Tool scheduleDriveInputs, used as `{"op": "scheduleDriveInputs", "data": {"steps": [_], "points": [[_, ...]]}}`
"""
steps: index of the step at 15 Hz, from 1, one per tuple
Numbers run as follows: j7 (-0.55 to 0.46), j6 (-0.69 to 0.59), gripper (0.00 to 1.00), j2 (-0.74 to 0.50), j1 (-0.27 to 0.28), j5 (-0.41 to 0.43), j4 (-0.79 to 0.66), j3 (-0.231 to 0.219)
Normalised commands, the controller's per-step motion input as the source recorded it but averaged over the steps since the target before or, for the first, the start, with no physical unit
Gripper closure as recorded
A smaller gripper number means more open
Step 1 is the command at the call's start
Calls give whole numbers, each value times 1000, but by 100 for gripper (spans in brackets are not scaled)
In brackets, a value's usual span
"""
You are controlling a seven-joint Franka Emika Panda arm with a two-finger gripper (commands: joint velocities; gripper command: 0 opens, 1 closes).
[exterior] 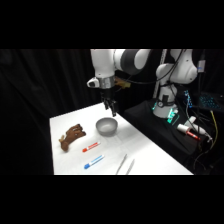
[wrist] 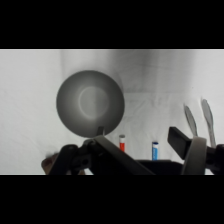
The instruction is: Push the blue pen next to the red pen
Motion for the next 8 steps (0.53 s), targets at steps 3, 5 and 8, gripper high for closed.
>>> {"op": "scheduleDriveInputs", "data": {"steps": [3,5,8], "points": [[11,1,0,25,-7,-4,36,29],[71,59,0,121,51,-14,150,80],[139,121,0,207,106,-50,239,113]]}}
